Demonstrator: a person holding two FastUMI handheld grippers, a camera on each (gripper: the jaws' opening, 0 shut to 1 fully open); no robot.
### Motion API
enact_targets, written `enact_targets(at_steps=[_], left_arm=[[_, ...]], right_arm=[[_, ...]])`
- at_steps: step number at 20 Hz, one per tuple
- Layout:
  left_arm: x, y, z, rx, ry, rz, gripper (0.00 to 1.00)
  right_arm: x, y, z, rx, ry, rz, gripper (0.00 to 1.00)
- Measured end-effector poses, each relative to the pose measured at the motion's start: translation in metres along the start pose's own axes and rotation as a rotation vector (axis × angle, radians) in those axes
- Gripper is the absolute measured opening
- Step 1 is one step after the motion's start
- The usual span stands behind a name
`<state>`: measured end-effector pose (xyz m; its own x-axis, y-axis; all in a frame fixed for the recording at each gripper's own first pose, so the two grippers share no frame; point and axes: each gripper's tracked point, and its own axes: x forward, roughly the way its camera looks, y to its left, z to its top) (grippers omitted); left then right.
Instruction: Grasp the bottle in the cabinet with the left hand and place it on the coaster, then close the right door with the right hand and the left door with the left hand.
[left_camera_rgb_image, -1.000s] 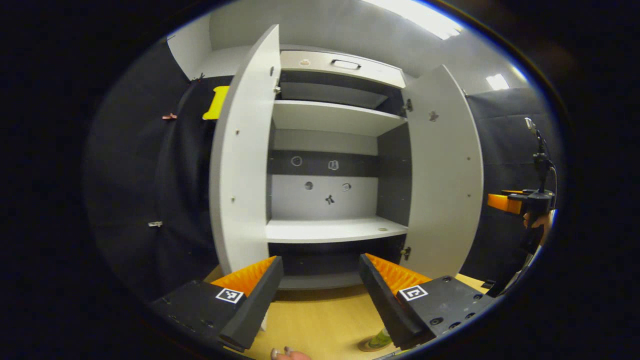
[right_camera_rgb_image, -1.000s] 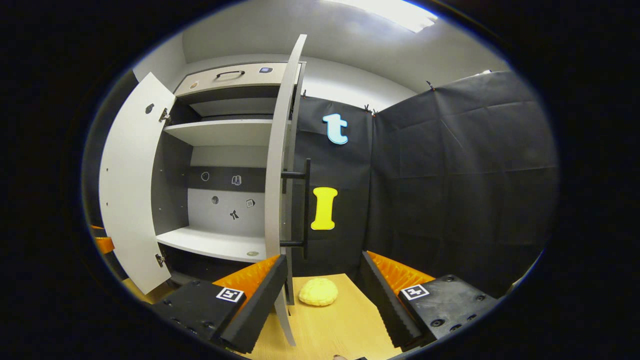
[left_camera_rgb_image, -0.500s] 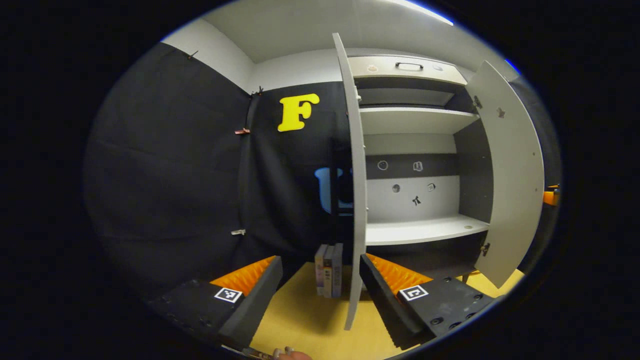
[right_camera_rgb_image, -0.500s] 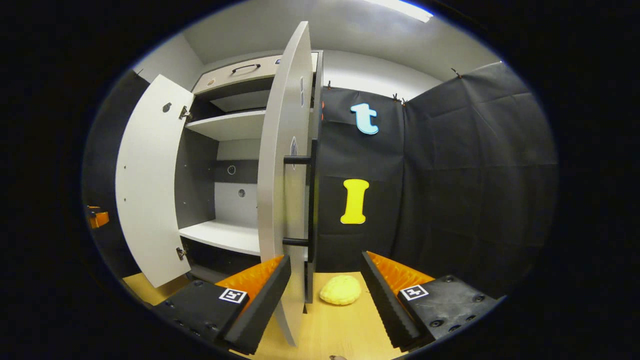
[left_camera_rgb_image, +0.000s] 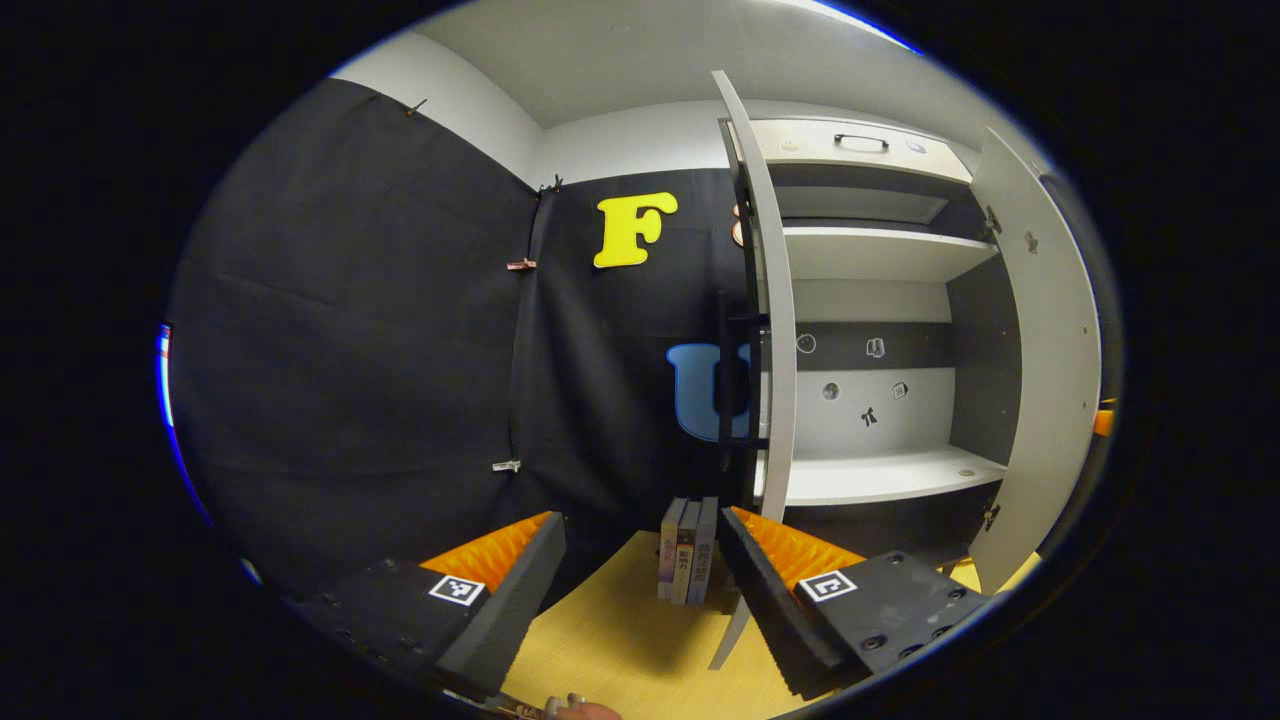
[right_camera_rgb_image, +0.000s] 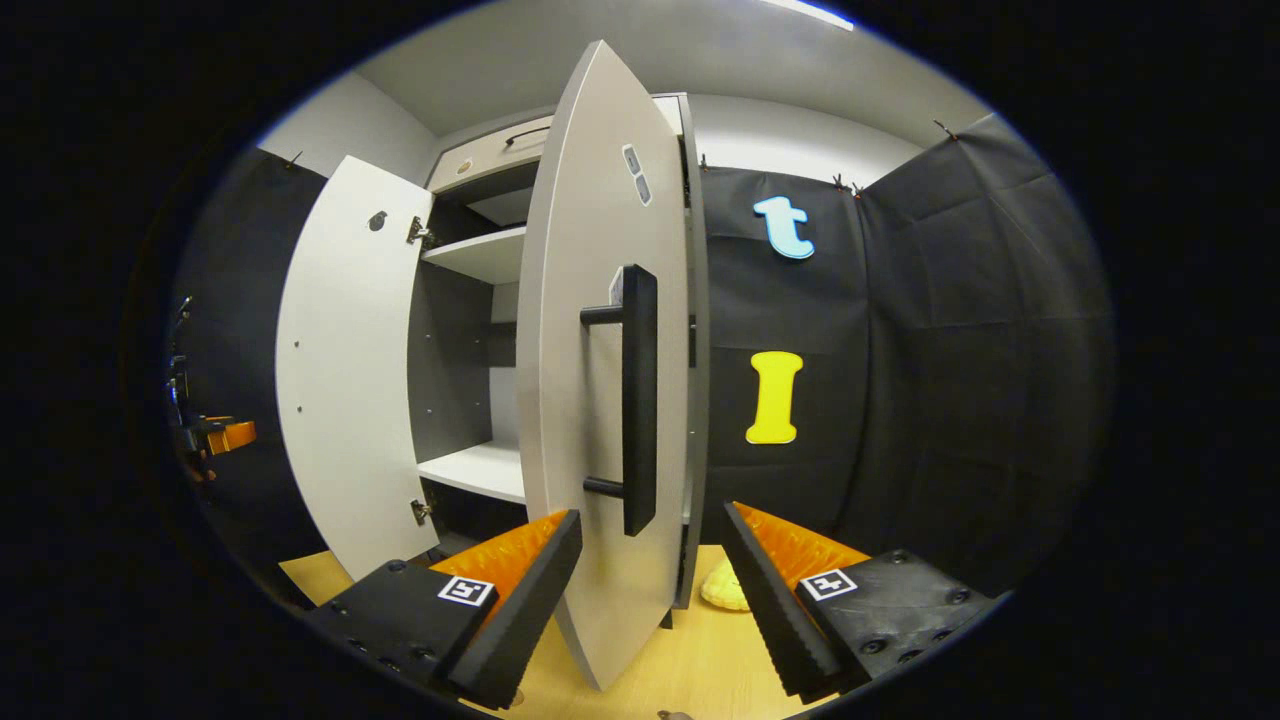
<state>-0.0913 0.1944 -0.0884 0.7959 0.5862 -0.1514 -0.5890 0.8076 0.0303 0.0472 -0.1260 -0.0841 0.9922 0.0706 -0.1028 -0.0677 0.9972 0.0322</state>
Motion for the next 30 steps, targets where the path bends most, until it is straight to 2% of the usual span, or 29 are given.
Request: enact_targets(at_steps=[8, 12, 15, 19, 24, 28, 30], left_arm=[[-0.016, 0.014, -0.020, -0.026, 0.061, 0.050, 0.98], [-0.016, 0.021, -0.015, -0.026, 0.059, 0.060, 0.98], [-0.006, 0.014, -0.008, -0.022, 0.046, 0.036, 0.98], [0.019, -0.003, 0.000, -0.003, 0.019, -0.037, 0.99], [0.055, -0.015, 0.012, 0.006, -0.022, -0.111, 0.98], [0.064, -0.029, 0.014, 0.003, -0.037, -0.171, 0.99], [0.063, -0.034, 0.014, 0.044, -0.034, -0.184, 0.92]], right_arm=[[0.073, 0.079, -0.009, 0.043, -0.007, 0.130, 0.95], [0.115, 0.112, -0.017, 0.023, 0.009, 0.158, 0.96], [0.104, 0.110, -0.011, 0.023, 0.001, 0.153, 0.96], [0.072, 0.091, -0.012, 0.023, 0.019, 0.112, 0.98], [0.037, 0.066, -0.011, -0.023, 0.031, 0.033, 0.98], [0.016, 0.049, -0.012, -0.019, 0.039, -0.033, 0.98], [0.011, 0.044, -0.016, -0.013, 0.047, -0.050, 0.98]])
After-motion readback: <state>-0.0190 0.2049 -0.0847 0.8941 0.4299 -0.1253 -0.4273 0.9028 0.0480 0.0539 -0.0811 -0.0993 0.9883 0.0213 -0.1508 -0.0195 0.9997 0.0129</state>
